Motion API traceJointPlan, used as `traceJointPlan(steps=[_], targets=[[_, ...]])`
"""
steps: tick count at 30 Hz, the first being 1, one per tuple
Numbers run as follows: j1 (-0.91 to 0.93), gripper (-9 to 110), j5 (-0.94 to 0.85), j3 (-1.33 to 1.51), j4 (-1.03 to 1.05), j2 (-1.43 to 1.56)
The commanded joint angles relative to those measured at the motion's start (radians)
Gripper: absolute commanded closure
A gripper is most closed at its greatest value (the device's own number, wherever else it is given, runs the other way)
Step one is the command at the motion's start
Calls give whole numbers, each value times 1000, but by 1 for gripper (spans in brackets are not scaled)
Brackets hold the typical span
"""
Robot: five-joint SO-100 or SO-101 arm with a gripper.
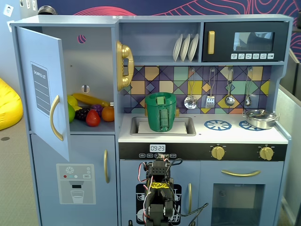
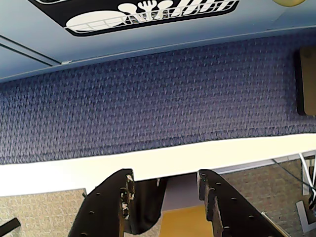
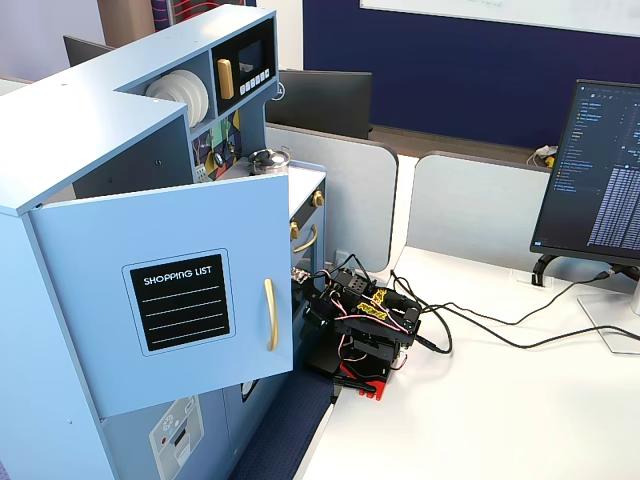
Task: Close the left cabinet door
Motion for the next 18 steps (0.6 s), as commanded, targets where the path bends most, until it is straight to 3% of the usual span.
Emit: traceJointPlan(steps=[1, 14, 18], targets=[[38, 101, 32, 17, 175, -2], [32, 101, 11, 17, 175, -2], [-163, 101, -11, -17, 123, -6]])
